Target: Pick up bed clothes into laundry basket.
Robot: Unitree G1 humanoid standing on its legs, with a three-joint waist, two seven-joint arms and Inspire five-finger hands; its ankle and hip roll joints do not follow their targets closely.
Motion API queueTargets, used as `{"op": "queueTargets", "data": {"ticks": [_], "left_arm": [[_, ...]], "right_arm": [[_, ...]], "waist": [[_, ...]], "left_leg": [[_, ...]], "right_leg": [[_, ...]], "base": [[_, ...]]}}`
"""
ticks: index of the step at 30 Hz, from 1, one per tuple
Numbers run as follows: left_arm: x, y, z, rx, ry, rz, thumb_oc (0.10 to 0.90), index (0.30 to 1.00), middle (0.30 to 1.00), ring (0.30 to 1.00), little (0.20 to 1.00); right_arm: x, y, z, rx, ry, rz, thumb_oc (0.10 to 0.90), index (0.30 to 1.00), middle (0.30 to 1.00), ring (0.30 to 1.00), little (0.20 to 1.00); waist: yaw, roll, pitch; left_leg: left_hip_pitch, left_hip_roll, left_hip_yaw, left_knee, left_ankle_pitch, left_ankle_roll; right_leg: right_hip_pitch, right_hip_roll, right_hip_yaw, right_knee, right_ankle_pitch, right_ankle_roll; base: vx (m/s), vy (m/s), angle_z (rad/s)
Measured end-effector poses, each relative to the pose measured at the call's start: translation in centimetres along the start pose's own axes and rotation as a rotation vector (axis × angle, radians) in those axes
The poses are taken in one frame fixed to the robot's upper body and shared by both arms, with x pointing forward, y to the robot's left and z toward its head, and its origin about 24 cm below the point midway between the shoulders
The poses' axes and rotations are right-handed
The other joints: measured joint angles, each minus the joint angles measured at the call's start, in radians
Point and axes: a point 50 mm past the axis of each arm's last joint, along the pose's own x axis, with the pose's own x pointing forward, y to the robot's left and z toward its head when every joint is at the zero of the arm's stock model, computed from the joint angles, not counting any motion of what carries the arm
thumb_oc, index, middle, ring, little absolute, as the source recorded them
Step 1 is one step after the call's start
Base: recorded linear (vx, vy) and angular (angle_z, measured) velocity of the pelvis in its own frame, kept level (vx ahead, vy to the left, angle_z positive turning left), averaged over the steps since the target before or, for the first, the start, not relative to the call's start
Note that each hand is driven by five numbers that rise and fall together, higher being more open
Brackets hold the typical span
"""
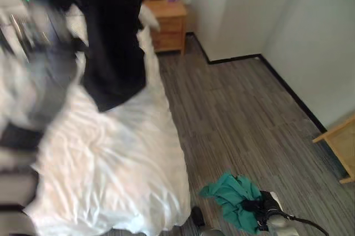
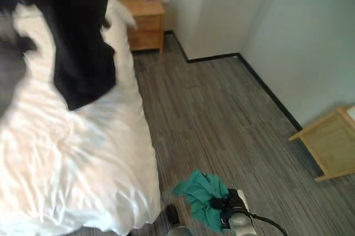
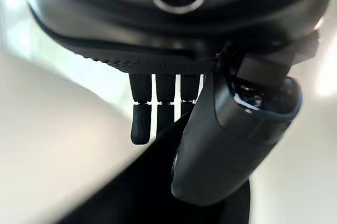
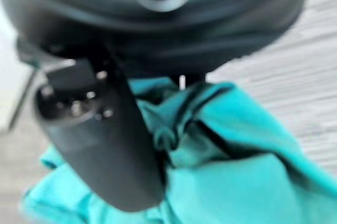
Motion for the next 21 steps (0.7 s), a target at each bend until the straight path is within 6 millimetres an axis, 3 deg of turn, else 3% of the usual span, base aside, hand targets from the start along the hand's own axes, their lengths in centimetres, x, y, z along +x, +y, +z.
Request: {"op": "queueTargets", "data": {"ticks": [1, 2, 3, 4, 5, 6, 7, 8, 9, 10, 13, 15, 16, 17, 18, 19, 20, 21], "left_arm": [[0.3, -1.2, 0.1, -0.028, 0.003, -0.012, 0.4, 0.3, 0.3, 0.3, 0.3], [2.1, -2.4, -0.5, 0.01, -0.023, -0.049, 0.4, 0.3, 0.3, 0.3, 0.3], [3.9, -2.4, -1.6, 0.064, -0.019, -0.06, 0.4, 0.3, 0.3, 0.3, 0.3], [4.9, -1.5, -3.1, 0.156, -0.013, -0.076, 0.4, 0.3, 0.3, 0.3, 0.3], [5.1, 0.0, -5.6, 0.27, 0.041, -0.091, 0.4, 0.3, 0.3, 0.3, 0.3], [5.3, 0.0, -6.7, 0.286, 0.096, -0.085, 0.4, 0.3, 0.3, 0.3, 0.3], [5.5, -0.1, -6.5, 0.262, 0.106, -0.071, 0.4, 0.3, 0.3, 0.3, 0.3], [5.7, -1.0, -6.0, 0.192, 0.126, -0.049, 0.4, 0.3, 0.3, 0.3, 0.3], [5.5, -2.0, -5.7, 0.133, 0.146, -0.046, 0.4, 0.3, 0.3, 0.3, 0.3], [4.8, -3.7, -5.7, 0.088, 0.174, -0.094, 0.4, 0.3, 0.3, 0.3, 0.3], [3.4, -6.7, -5.2, -0.054, 0.255, -0.137, 0.4, 0.3, 0.3, 0.3, 0.3], [2.0, -8.1, -5.1, -0.144, 0.313, -0.162, 0.4, 0.3, 0.3, 0.3, 0.3], [0.9, -8.6, -5.3, -0.186, 0.364, -0.173, 0.4, 0.3, 0.3, 0.3, 0.3], [-0.7, -8.4, -6.0, -0.194, 0.42, -0.194, 0.4, 0.3, 0.3, 0.3, 0.3], [-2.2, -8.4, -6.6, -0.202, 0.478, -0.2, 0.4, 0.3, 0.3, 0.3, 0.3], [-3.8, -8.4, -7.1, -0.199, 0.526, -0.218, 0.4, 0.3, 0.3, 0.3, 0.3], [-6.0, -7.9, -8.2, -0.173, 0.609, -0.225, 0.4, 0.3, 0.3, 0.3, 0.3], [-7.0, -7.8, -8.4, -0.167, 0.65, -0.223, 0.4, 0.3, 0.3, 0.3, 0.3]], "right_arm": [[0.1, -1.0, 1.2, -0.045, -0.05, -0.02, 0.4, 0.3, 0.3, 0.3, 0.3], [-0.1, -3.4, 3.7, -0.062, -0.143, -0.078, 0.4, 0.3, 0.3, 0.3, 0.3], [-3.3, -8.0, 7.0, -0.118, -0.387, -0.156, 0.4, 0.3, 0.3, 0.3, 0.3], [-6.9, -11.6, 9.3, -0.095, -0.625, -0.291, 0.4, 0.3, 0.3, 0.3, 0.3], [-8.3, -13.8, 12.7, 0.029, -0.811, -0.464, 0.4, 0.3, 0.3, 0.3, 0.3], [-8.6, -15.3, 14.4, 0.075, -0.855, -0.562, 0.4, 0.3, 0.3, 0.3, 0.3], [-8.9, -16.7, 15.4, 0.062, -0.863, -0.622, 0.4, 0.3, 0.3, 0.3, 0.3], [-9.2, -17.7, 16.9, 0.053, -0.882, -0.676, 0.4, 0.3, 0.3, 0.3, 0.3], [-9.1, -17.0, 17.8, 0.077, -0.9, -0.668, 0.4, 0.3, 0.3, 0.3, 0.3], [-8.7, -15.1, 18.2, 0.04, -0.924, -0.606, 0.4, 0.3, 0.3, 0.3, 0.3], [-8.5, -12.3, 19.0, -0.052, -0.963, -0.49, 0.4, 0.3, 0.3, 0.3, 0.3], [-8.1, -10.9, 18.6, -0.085, -0.946, -0.42, 0.4, 0.3, 0.3, 0.3, 0.3], [-8.0, -10.1, 18.5, -0.103, -0.946, -0.386, 0.4, 0.3, 0.3, 0.3, 0.3], [-7.7, -9.2, 19.2, -0.128, -0.963, -0.345, 0.4, 0.3, 0.3, 0.3, 0.3], [-7.2, -8.7, 20.0, -0.14, -0.963, -0.331, 0.4, 0.3, 0.3, 0.3, 0.3], [-7.2, -8.8, 20.5, -0.141, -0.977, -0.339, 0.4, 0.3, 0.3, 0.3, 0.3], [-7.3, -8.8, 22.2, -0.183, -1.014, -0.34, 0.4, 0.3, 0.3, 0.3, 0.3], [-7.8, -9.0, 23.4, -0.212, -1.05, -0.349, 0.4, 0.3, 0.3, 0.3, 0.3]], "waist": [[0.0, -0.012, -0.001], [0.014, 0.005, 0.004], [-0.012, 0.063, 0.021], [-0.03, 0.072, 0.007], [-0.048, 0.056, -0.015], [-0.053, 0.059, -0.038], [-0.051, 0.109, -0.038], [-0.032, 0.18, -0.027], [-0.016, 0.179, -0.024], [-0.022, 0.153, -0.017], [-0.047, 0.257, 0.013], [-0.047, 0.249, 0.04], [-0.025, 0.247, 0.045], [-0.02, 0.205, 0.09], [-0.013, 0.145, 0.128], [0.005, 0.088, 0.158], [0.019, 0.033, 0.171], [0.055, 0.003, 0.17]], "left_leg": [[0.006, 0.008, 0.024, 0.01, -0.003, -0.004], [0.019, 0.051, 0.082, 0.014, 0.0, -0.009], [0.026, 0.084, 0.11, 0.025, 0.003, -0.016], [0.058, 0.061, 0.138, 0.028, 0.004, -0.018], [0.108, 0.068, 0.18, 0.065, 0.003, -0.017], [0.095, 0.065, 0.17, 0.081, -0.042, -0.003], [0.103, 0.065, 0.162, 0.007, -0.002, 0.0], [0.115, 0.124, 0.205, -0.002, 0.0, -0.037], [0.114, 0.129, 0.228, 0.037, -0.007, -0.046], [0.118, 0.121, 0.232, 0.095, -0.013, -0.05], [0.119, 0.191, 0.264, 0.155, -0.005, -0.081], [0.089, 0.223, 0.237, 0.25, 0.049, -0.138], [0.093, 0.251, 0.233, 0.289, 0.049, -0.155], [0.054, 0.251, 0.044, 0.355, 0.106, -0.15], [0.001, 0.243, -0.144, 0.469, 0.143, -0.171], [-0.002, 0.23, -0.275, 0.5, 0.144, -0.159], [-0.034, 0.168, -0.481, 0.597, 0.189, -0.138], [-0.04, 0.11, -0.546, 0.697, 0.2, -0.082]], "right_leg": [[-0.011, -0.009, -0.049, -0.003, -0.045, 0.025], [-0.017, -0.015, -0.179, 0.035, -0.076, 0.02], [-0.061, -0.045, -0.296, 0.238, -0.112, -0.008], [-0.045, -0.091, -0.301, 0.244, -0.062, 0.002], [-0.001, -0.059, -0.278, 0.193, -0.067, -0.023], [0.03, -0.05, -0.239, 0.099, -0.049, -0.053], [0.023, -0.033, -0.279, 0.044, -0.086, -0.056], [-0.006, -0.048, -0.464, 0.072, -0.119, -0.053], [-0.042, -0.094, -0.554, 0.138, -0.127, -0.052], [-0.041, -0.126, -0.568, 0.176, -0.055, -0.091], [-0.053, -0.037, -0.52, 0.16, -0.063, -0.158], [-0.044, -0.007, -0.482, 0.142, -0.066, -0.192], [-0.037, 0.012, -0.442, 0.13, -0.061, -0.196], [-0.02, 0.043, -0.389, 0.13, -0.075, -0.228], [-0.002, 0.048, -0.35, 0.135, -0.079, -0.231], [0.007, 0.06, -0.28, 0.141, -0.084, -0.235], [0.0, 0.064, -0.214, 0.154, -0.094, -0.266], [-0.026, 0.077, -0.14, 0.172, -0.099, -0.277]], "base": [[-0.09, -0.229, -0.84], [-0.07, -0.208, -0.9], [-0.08, -0.131, -0.97], [-0.06, -0.155, -1.46], [-0.11, -0.29, -1.96], [-0.16, -0.467, -2.15], [-0.13, -0.395, -1.84], [-0.12, -0.37, -1.82], [-0.05, -0.332, -1.78], [-0.08, -0.533, -1.26], [-0.04, -0.545, -0.81], [-0.01, -0.408, -0.68], [0.04, -0.251, -1.12], [0.1, -0.418, -1.42], [0.05, -0.308, -1.57], [0.09, -0.418, -1.56], [0.1, -0.385, -1.85], [0.13, -0.321, -1.83]]}}
